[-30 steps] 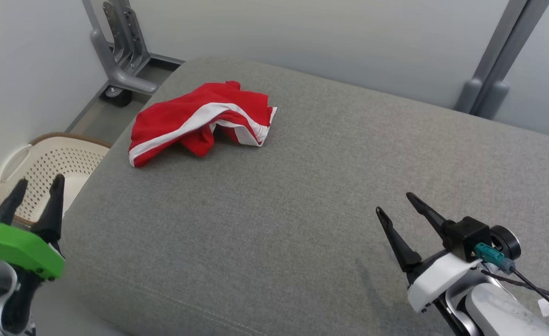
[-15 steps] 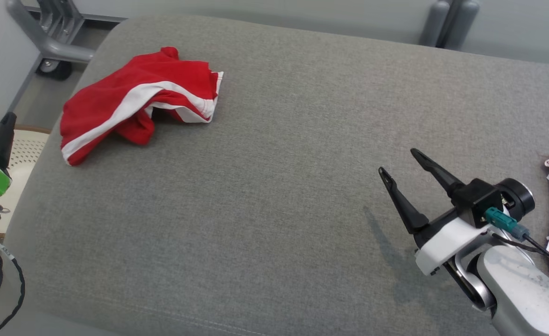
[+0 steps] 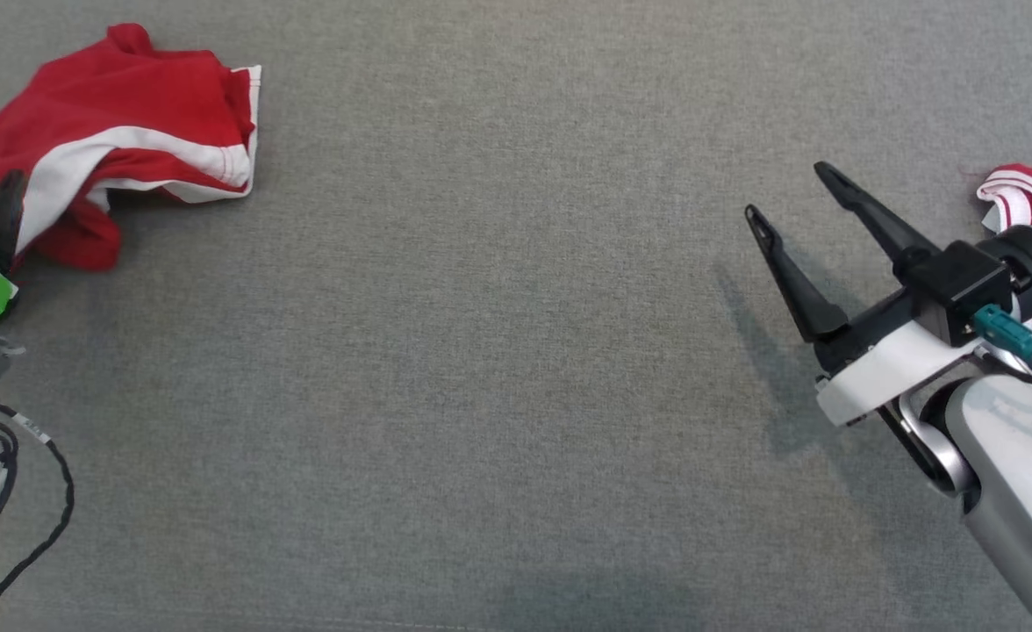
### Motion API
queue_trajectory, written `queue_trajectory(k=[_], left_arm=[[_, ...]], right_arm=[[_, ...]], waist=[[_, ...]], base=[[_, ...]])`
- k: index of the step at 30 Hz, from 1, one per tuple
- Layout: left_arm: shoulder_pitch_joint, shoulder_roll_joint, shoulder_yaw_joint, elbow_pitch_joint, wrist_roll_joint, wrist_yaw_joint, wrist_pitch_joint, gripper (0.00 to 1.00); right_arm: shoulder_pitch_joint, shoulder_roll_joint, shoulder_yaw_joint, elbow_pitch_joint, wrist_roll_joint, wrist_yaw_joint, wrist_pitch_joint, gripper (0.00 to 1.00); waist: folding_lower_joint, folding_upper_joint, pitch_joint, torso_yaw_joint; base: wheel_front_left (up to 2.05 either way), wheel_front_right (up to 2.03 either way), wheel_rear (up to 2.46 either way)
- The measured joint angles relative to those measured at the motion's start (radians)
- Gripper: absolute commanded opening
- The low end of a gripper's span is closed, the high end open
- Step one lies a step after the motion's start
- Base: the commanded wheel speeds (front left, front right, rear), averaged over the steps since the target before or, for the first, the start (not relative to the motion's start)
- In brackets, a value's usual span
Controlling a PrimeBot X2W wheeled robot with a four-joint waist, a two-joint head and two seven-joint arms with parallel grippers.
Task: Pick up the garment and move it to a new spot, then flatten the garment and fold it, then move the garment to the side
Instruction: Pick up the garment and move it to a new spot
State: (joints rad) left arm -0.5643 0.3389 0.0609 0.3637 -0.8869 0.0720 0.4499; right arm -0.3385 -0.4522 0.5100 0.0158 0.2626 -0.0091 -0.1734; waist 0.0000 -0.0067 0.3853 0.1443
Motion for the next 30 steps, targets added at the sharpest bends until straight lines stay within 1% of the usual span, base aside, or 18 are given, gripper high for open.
queue_trajectory(k=[3, 8, 9, 10, 11, 13, 15, 17, 20, 22, 25, 27, 28, 30], left_arm=[[-0.020, -0.026, -0.009, 0.021, -0.008, 0.001, 0.008, 1.00], [-0.050, -0.037, -0.020, 0.055, -0.007, 0.011, 0.018, 1.00], [-0.059, -0.041, -0.021, 0.064, -0.007, 0.012, 0.014, 0.83], [-0.068, -0.045, -0.023, 0.073, -0.007, 0.012, 0.004, 0.17], [-0.078, -0.049, -0.024, 0.080, -0.007, 0.012, -0.004, 0.00], [-0.098, -0.051, -0.026, 0.079, -0.008, -0.013, -0.018, 0.00], [-0.130, -0.073, -0.007, 0.069, -0.036, -0.044, -0.054, 0.00], [-0.172, -0.084, -0.024, 0.035, -0.041, -0.087, -0.064, 0.00], [-0.241, -0.079, -0.053, -0.040, -0.041, -0.151, -0.068, 0.00], [-0.275, -0.075, -0.072, -0.086, -0.041, -0.182, -0.067, 0.00], [-0.293, -0.092, -0.108, -0.148, -0.058, -0.192, -0.050, 0.00], [-0.294, -0.112, -0.155, -0.186, -0.075, -0.197, -0.023, 0.00], [-0.294, -0.112, -0.155, -0.186, -0.075, -0.197, -0.023, 0.00], [-0.295, -0.138, -0.206, -0.222, -0.096, -0.197, 0.010, 0.00]], right_arm=[[-0.025, -0.018, -0.022, -0.020, -0.008, 0.000, 0.007, 1.00], [-0.073, -0.028, -0.045, -0.053, -0.014, -0.001, 0.013, 1.00], [-0.084, -0.028, -0.048, -0.054, -0.018, -0.001, 0.013, 1.00], [-0.092, -0.028, -0.051, -0.054, -0.018, -0.001, 0.012, 1.00], [-0.097, -0.029, -0.053, -0.053, -0.018, -0.001, 0.011, 1.00], [-0.107, -0.028, -0.056, -0.050, -0.018, -0.001, 0.003, 1.00], [-0.110, -0.023, -0.059, -0.038, -0.018, -0.002, -0.011, 1.00], [-0.110, -0.019, -0.064, -0.022, -0.017, -0.011, -0.017, 1.00], [-0.109, -0.018, -0.076, -0.004, -0.016, -0.012, -0.030, 1.00], [-0.109, -0.008, -0.079, 0.009, -0.011, -0.015, -0.038, 1.00], [-0.106, 0.019, -0.080, 0.033, -0.002, -0.020, -0.048, 1.00], [-0.102, 0.037, -0.078, 0.051, 0.008, -0.020, -0.057, 1.00], [-0.102, 0.037, -0.078, 0.051, 0.008, -0.020, -0.057, 1.00], [-0.100, 0.053, -0.072, 0.067, 0.018, -0.020, -0.065, 1.00]], waist=[[0.0000, 0.0000, 0.047, -0.016], [0.0001, 0.0000, 0.123, -0.033], [0.0000, 0.0000, 0.138, -0.035], [0.0001, 0.0000, 0.152, -0.037], [0.0001, 0.0000, 0.165, -0.040], [0.0001, 0.0000, 0.187, -0.043], [0.0002, 0.0000, 0.204, -0.048], [0.0002, 0.0000, 0.209, -0.053], [0.0002, 0.0000, 0.201, -0.054], [0.0002, 0.0000, 0.189, -0.051], [0.0001, 0.0000, 0.167, -0.046], [0.0001, 0.0000, 0.149, -0.044], [0.0001, 0.0000, 0.149, -0.044], [0.0001, 0.0000, 0.128, -0.041]], base=[[0.00, 0.00, 0.00], [0.00, 0.00, 0.00], [0.00, 0.00, 0.00], [0.00, 0.00, 0.00], [0.00, 0.00, 0.00], [0.00, 0.00, 0.00], [0.00, 0.00, 0.00], [0.00, 0.00, 0.00], [0.00, 0.00, 0.00], [0.00, 0.00, 0.00], [0.00, 0.00, 0.00], [0.00, 0.00, 0.00], [0.00, 0.00, 0.00], [0.00, 0.00, 0.00]])
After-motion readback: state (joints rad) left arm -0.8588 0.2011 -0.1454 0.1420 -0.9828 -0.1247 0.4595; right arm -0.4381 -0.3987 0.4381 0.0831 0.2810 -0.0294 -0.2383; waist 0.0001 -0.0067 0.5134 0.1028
